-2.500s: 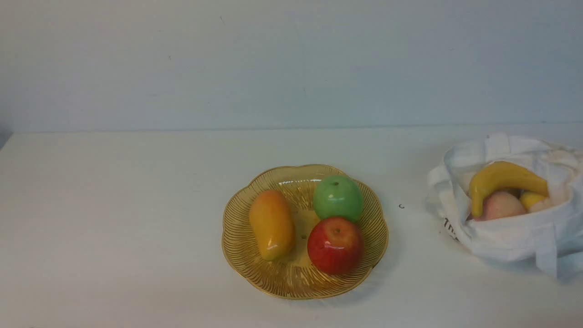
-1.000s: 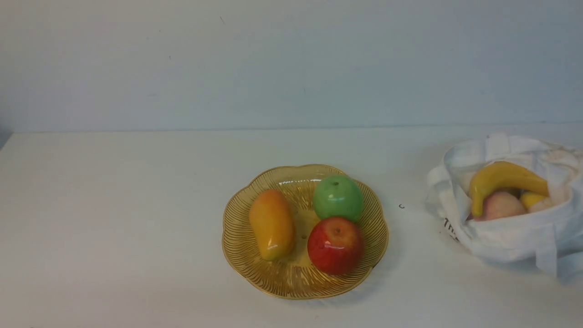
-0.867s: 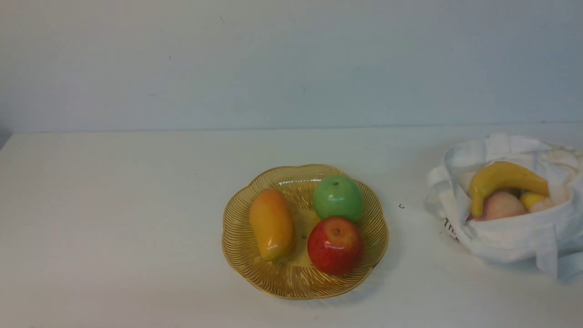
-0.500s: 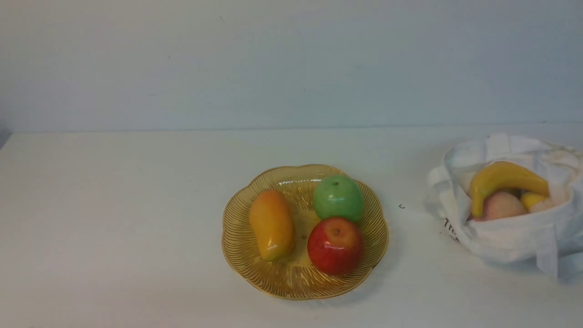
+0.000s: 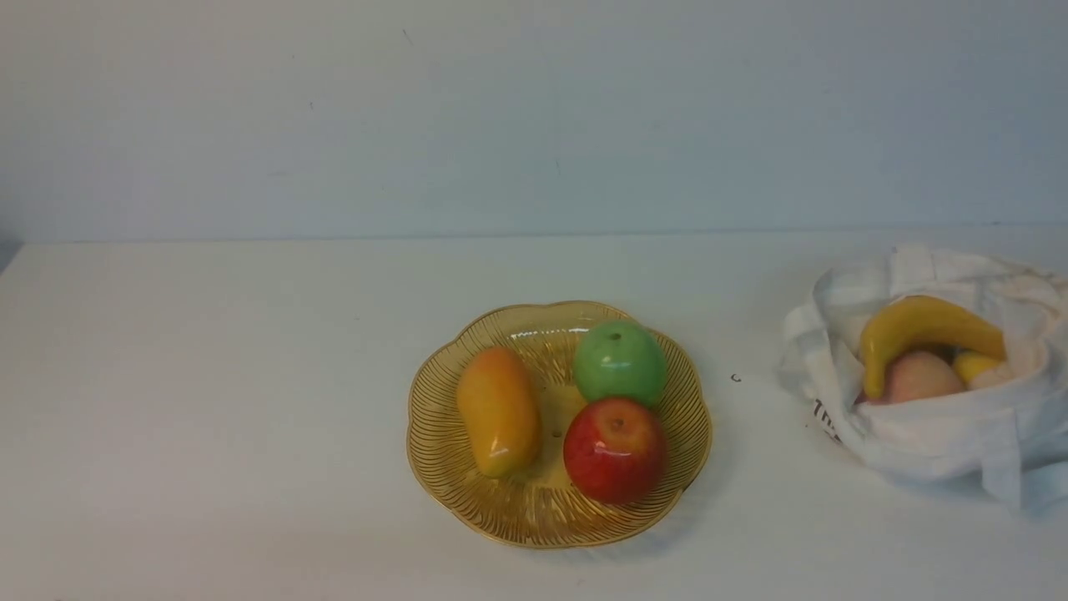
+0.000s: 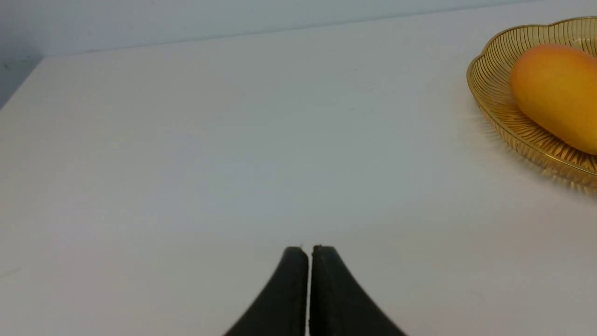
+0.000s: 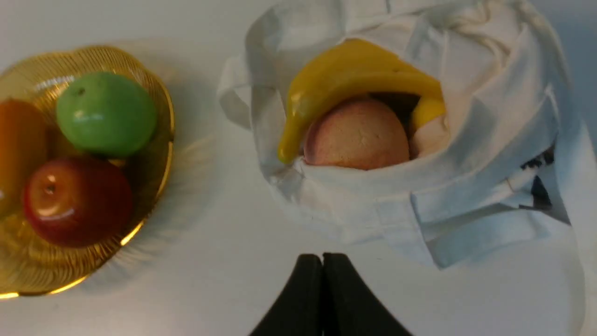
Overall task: Take the fruit out of the cloth bag on the white table and place them on a plate.
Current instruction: 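Reach into the bag and grasp the banana with the right gripper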
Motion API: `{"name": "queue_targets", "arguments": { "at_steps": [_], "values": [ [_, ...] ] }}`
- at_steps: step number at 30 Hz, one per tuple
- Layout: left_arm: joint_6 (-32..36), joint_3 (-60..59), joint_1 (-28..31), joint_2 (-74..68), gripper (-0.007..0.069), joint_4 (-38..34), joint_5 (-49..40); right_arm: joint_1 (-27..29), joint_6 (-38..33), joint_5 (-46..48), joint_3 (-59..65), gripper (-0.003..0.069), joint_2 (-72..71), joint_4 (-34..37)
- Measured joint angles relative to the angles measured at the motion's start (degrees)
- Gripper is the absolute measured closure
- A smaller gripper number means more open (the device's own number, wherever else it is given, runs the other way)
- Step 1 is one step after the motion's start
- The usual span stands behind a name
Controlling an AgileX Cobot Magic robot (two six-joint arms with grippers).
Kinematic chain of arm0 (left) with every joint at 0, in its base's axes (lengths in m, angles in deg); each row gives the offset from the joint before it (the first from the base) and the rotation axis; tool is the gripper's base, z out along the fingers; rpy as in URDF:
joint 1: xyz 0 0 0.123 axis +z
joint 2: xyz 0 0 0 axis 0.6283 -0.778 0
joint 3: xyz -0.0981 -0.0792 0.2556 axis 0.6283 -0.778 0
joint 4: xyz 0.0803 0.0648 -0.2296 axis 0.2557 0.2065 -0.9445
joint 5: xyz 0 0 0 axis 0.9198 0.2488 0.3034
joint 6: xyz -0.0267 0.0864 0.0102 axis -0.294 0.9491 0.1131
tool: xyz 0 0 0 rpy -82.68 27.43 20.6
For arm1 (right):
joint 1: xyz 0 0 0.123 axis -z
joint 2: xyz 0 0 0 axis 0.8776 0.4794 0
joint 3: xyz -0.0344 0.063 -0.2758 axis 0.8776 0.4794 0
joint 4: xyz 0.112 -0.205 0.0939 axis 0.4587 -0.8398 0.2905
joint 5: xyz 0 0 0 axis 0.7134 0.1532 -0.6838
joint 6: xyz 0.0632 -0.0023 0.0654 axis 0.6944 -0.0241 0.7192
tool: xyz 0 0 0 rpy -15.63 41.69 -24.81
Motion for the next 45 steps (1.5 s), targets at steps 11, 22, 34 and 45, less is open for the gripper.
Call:
{"name": "queue_targets", "arguments": {
  "at_steps": [11, 22, 34, 45],
  "values": [
    [0.00, 0.00, 0.00, 0.00, 0.0632, 0.00, 0.00, -8.73, 0.98, -4.19, -8.52, 0.0645, 20.61, -3.26],
    [0.00, 0.00, 0.00, 0.00, 0.0632, 0.00, 0.00, -8.85, 8.79, -14.23, -8.62, 0.0344, 27.84, -7.72],
    [0.00, 0.00, 0.00, 0.00, 0.0632, 0.00, 0.00, -8.85, 11.64, -15.46, -8.62, 0.0220, 34.41, -9.65],
    [0.00, 0.00, 0.00, 0.00, 0.0632, 0.00, 0.00, -8.91, 12.79, -19.12, -9.01, 0.0367, 38.42, -13.72]
  ]
}}
